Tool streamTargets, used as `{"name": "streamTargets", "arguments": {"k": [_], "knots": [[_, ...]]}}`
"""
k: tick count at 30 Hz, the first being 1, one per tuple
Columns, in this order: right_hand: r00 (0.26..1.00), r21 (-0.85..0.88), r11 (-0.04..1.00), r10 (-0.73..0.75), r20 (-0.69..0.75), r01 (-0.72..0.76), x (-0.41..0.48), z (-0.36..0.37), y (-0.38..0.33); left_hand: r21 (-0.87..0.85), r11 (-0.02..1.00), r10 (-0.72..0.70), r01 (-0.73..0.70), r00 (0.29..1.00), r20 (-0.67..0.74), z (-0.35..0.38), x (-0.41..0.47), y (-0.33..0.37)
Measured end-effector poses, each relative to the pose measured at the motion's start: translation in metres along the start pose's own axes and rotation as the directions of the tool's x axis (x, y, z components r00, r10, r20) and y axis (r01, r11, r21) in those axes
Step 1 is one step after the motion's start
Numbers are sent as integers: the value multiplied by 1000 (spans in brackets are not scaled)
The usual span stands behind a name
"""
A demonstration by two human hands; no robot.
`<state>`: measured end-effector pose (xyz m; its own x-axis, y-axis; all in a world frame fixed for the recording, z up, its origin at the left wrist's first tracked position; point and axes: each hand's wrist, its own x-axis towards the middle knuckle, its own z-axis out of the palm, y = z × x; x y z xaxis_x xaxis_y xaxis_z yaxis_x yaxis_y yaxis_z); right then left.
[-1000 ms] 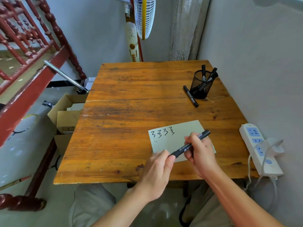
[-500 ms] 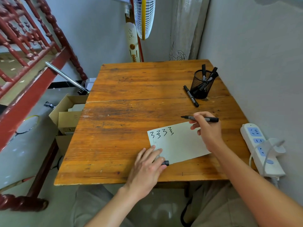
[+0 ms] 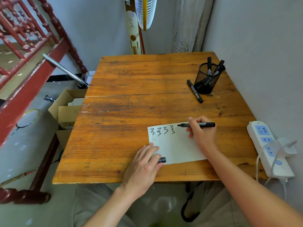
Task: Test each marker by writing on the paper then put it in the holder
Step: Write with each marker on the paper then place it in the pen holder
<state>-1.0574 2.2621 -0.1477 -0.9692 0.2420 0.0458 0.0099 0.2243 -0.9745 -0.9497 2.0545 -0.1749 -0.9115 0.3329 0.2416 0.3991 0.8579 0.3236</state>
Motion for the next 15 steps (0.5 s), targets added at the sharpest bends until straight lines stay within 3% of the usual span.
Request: {"name": "streamTargets", "arguments": {"k": [15], "knots": [[999, -50, 998, 26, -19, -27, -3, 3, 2, 21, 1000, -13, 14, 999, -46, 1, -1, 2]]}}
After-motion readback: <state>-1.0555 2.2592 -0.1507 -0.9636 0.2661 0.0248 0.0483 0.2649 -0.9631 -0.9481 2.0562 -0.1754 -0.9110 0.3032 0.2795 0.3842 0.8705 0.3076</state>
